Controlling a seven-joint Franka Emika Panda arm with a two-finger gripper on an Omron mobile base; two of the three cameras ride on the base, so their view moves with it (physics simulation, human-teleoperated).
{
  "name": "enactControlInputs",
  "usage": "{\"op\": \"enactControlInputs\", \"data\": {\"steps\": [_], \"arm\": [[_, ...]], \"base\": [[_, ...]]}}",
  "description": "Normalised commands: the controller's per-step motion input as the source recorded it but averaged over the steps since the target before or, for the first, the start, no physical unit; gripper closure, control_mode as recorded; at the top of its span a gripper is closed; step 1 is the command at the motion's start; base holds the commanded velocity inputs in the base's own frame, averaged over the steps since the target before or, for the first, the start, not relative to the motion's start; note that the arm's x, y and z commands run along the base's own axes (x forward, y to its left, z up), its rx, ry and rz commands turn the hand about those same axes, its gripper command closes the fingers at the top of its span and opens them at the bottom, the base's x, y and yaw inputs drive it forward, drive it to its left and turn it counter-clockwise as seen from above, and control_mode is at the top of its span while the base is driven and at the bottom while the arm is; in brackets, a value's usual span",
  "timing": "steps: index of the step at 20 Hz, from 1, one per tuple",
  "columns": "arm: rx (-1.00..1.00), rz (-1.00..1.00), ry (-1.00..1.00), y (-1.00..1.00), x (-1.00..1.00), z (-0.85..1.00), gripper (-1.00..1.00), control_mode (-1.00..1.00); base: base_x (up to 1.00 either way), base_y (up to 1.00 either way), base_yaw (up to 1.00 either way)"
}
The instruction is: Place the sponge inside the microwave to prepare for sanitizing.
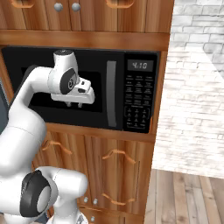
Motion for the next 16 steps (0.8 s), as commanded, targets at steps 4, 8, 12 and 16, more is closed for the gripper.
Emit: {"op": "enactControlInputs", "data": {"steps": [4, 8, 12, 16], "arm": [[0.00, 0.00, 0.00, 0.00, -0.03, 0.00, -1.00, -1.00], [0.00, 0.00, -0.02, 0.00, -0.16, 0.00, -1.00, -1.00], [0.00, 0.00, -0.08, -0.04, -0.26, 0.00, -1.00, -1.00], [-0.01, -0.02, -0.14, -0.06, -0.27, 0.02, -1.00, -1.00]], "base": [[0.00, 0.00, 0.00], [0.00, 0.00, 0.00], [0.00, 0.00, 0.00], [0.00, 0.00, 0.00]]}}
